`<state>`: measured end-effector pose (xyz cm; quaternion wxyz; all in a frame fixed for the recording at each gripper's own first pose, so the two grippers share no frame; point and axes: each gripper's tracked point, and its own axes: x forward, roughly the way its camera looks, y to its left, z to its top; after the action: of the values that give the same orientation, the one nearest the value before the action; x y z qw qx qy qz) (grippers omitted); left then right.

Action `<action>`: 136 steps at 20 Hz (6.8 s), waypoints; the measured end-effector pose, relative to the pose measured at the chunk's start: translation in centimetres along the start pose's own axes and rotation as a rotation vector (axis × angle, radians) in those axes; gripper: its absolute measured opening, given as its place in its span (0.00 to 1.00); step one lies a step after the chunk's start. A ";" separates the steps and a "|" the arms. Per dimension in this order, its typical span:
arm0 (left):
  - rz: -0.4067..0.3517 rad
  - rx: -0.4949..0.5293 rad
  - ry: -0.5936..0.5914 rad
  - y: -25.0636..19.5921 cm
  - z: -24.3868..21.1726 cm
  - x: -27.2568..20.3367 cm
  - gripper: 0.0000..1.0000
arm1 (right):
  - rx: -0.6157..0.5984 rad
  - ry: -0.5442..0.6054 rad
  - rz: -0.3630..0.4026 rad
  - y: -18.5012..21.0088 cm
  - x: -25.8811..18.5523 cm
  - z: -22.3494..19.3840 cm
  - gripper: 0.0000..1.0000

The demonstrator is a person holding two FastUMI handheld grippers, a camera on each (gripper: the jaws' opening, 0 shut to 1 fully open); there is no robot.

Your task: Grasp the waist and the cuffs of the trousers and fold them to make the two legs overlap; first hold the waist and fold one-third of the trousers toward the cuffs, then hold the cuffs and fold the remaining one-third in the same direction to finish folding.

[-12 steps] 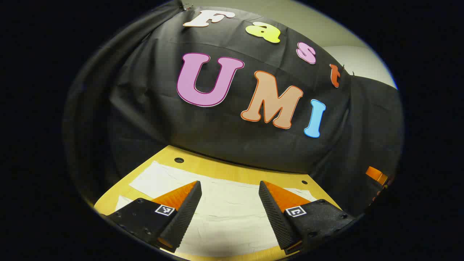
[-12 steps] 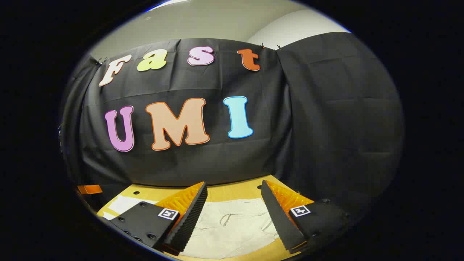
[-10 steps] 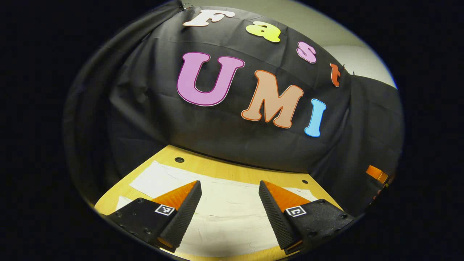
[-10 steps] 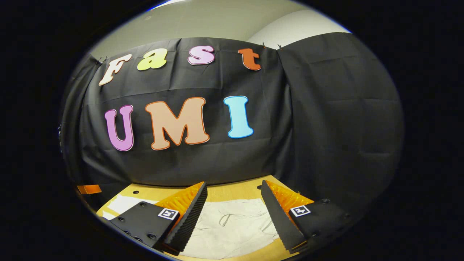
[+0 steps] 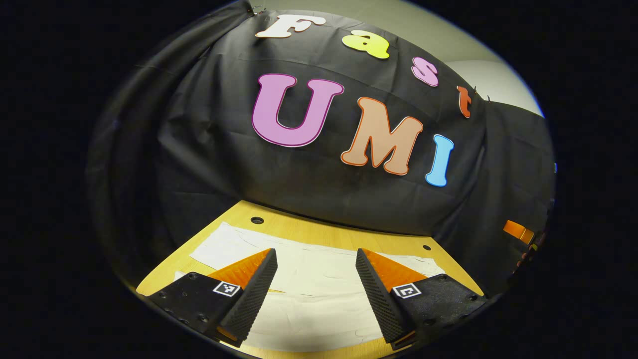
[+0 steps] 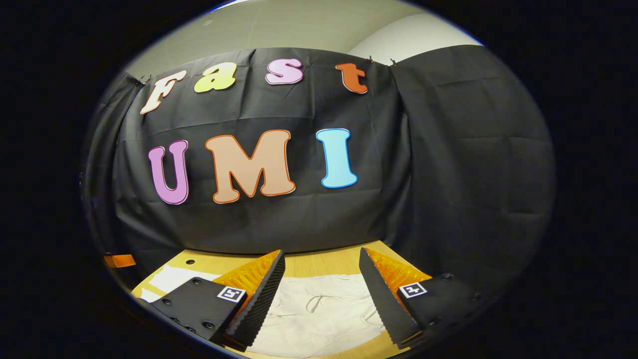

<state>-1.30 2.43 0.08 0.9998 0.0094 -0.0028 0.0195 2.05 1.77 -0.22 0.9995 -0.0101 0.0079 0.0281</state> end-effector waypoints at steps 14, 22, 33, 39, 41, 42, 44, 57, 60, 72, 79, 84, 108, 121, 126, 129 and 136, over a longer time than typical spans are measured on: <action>-0.184 0.180 0.244 2.5 -8.1 -2.2 0.95 | -0.046 0.073 0.096 4.4 -1.6 -3.8 0.96; -0.417 0.476 0.571 4.8 -18.0 -5.9 0.95 | -0.078 0.150 0.091 5.5 -4.0 -7.3 0.96; -0.672 0.803 0.913 11.1 -26.4 -11.9 0.94 | -0.094 0.192 0.097 8.1 -6.2 -8.8 0.92; -0.645 0.891 0.974 15.1 -26.5 -10.7 0.93 | -0.104 0.208 0.085 8.2 -6.7 -9.4 0.96; -0.631 0.894 0.995 15.9 -26.4 -10.3 0.93 | -0.105 0.208 0.076 8.1 -6.6 -9.3 0.92; -0.629 0.892 1.009 16.2 -26.4 -10.2 0.92 | -0.105 0.207 0.071 8.0 -6.6 -9.3 0.96; -0.630 0.903 1.039 16.6 -26.9 -10.1 0.92 | -0.099 0.209 0.065 7.6 -6.5 -9.3 0.92; -0.651 0.988 1.190 18.0 -26.9 -10.6 0.77 | -0.099 0.250 0.058 4.4 -4.4 -10.9 0.96; -0.621 0.981 1.218 18.2 -26.9 -10.0 0.63 | -0.116 0.281 0.103 3.9 -3.8 -11.9 0.96; -0.591 1.004 1.252 18.7 -26.8 -8.4 0.00 | -0.339 0.537 0.378 1.6 -2.5 -20.2 0.92; -0.549 0.977 1.309 18.8 -26.9 -8.3 0.00 | -0.732 0.683 0.577 -2.6 -3.3 -25.0 0.98; -0.529 0.976 1.317 18.9 -26.9 -8.2 0.00 | -0.932 0.785 0.693 -4.7 -4.2 -28.2 0.98; -0.542 0.910 1.387 19.4 -26.9 -7.9 0.00 | -1.126 1.231 0.880 -7.3 -4.2 -36.0 0.74; -0.556 0.910 1.394 19.3 -26.9 -8.0 0.00 | -1.190 1.199 0.802 -7.5 -2.2 -35.6 0.18; -0.582 0.923 1.405 19.5 -26.9 -8.0 0.00 | -1.168 1.211 0.778 -7.6 -2.3 -35.8 0.06; -0.575 0.931 1.421 19.4 -26.9 -8.1 0.00 | -1.175 1.230 0.762 -7.7 -2.7 -35.4 0.03; -0.614 1.114 1.440 19.4 -22.5 -6.4 0.00 | -1.151 1.191 0.717 -6.5 -2.0 -30.9 0.03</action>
<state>-8.37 21.96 -22.14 0.5751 0.4692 0.6243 -0.2437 -0.05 -5.46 -30.91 0.6018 -0.5185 0.5115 0.3276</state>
